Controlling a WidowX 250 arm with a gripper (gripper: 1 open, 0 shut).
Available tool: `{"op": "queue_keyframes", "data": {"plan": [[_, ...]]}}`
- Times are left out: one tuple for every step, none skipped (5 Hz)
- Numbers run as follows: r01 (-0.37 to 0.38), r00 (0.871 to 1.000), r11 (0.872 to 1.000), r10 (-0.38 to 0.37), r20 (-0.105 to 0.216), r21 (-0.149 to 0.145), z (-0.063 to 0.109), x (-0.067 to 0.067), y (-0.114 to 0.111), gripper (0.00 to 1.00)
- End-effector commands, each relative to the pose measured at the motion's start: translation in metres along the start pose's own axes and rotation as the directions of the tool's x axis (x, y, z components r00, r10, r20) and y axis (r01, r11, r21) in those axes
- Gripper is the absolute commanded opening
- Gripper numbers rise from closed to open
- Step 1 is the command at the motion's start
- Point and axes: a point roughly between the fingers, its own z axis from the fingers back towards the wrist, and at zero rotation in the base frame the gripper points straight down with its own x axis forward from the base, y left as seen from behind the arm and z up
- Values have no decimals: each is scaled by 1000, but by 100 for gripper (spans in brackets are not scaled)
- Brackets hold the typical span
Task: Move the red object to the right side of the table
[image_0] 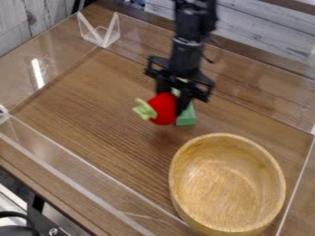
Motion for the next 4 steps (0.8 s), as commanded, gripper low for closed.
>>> {"op": "queue_keyframes", "data": {"plan": [[72, 991, 997, -73, 109, 19, 25, 9, -34, 0], [148, 980, 989, -150, 133, 24, 22, 10, -73, 0], [161, 977, 987, -163, 138, 27, 11, 13, -86, 0], [180, 972, 983, -184, 146, 39, 2, 26, -83, 0]]}}
